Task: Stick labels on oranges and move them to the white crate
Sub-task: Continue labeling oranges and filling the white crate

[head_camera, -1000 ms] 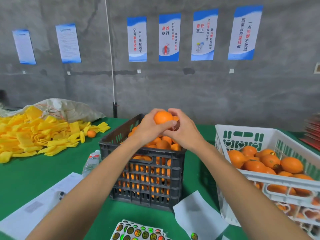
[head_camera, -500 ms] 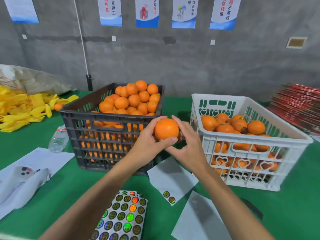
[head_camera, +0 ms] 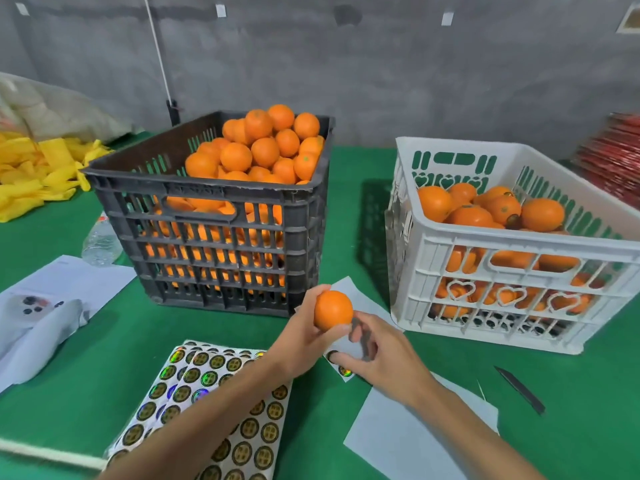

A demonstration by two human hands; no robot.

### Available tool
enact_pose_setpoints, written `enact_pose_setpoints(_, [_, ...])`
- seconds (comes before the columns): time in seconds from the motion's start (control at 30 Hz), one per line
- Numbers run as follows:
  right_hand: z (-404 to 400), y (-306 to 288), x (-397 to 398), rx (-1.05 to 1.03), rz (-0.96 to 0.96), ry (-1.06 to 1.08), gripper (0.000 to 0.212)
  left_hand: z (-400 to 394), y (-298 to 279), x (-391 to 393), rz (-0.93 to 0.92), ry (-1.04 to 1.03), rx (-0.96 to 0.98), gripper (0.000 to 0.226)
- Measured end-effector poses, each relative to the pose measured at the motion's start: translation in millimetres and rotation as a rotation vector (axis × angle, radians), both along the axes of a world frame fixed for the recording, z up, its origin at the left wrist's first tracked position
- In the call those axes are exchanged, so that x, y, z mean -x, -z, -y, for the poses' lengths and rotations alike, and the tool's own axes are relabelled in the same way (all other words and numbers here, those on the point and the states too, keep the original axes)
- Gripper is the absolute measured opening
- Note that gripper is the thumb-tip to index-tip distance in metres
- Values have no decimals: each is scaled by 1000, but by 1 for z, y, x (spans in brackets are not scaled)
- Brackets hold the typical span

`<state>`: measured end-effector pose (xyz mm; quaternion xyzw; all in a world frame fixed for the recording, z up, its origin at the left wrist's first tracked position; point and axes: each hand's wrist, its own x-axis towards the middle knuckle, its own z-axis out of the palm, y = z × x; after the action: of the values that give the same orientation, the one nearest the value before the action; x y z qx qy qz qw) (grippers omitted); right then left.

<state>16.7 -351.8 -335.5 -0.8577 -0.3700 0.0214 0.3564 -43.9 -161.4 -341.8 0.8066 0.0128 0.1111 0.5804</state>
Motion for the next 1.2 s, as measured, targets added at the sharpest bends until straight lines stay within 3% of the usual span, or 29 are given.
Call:
enact_pose_setpoints(0.2, [3, 6, 2, 109, 90, -150, 51, -3, 12, -4, 5, 23, 19, 71])
enact_pose_setpoints(0.47, [-6, -1, 0, 149, 43, -165, 32, -3, 17, -6, 23, 44, 46, 70])
enact_pose_setpoints(0.87, [-8, 5, 2, -25, -128, -170, 14, -2, 18, -6, 15, 28, 29, 70])
enact_pose_setpoints(0.93, [-7, 0, 8, -102, -182, -180, 13, -2, 16, -6, 10, 29, 31, 71])
enact_pose_setpoints(1.1, [-4, -48, 11, -591, -421, 7, 26, -2, 7, -2, 22, 18, 88, 70])
enact_pose_setpoints(1.2, [-8, -74, 14, -595, -370, 67, 13, 7, -13, -2, 82, 36, 113, 74])
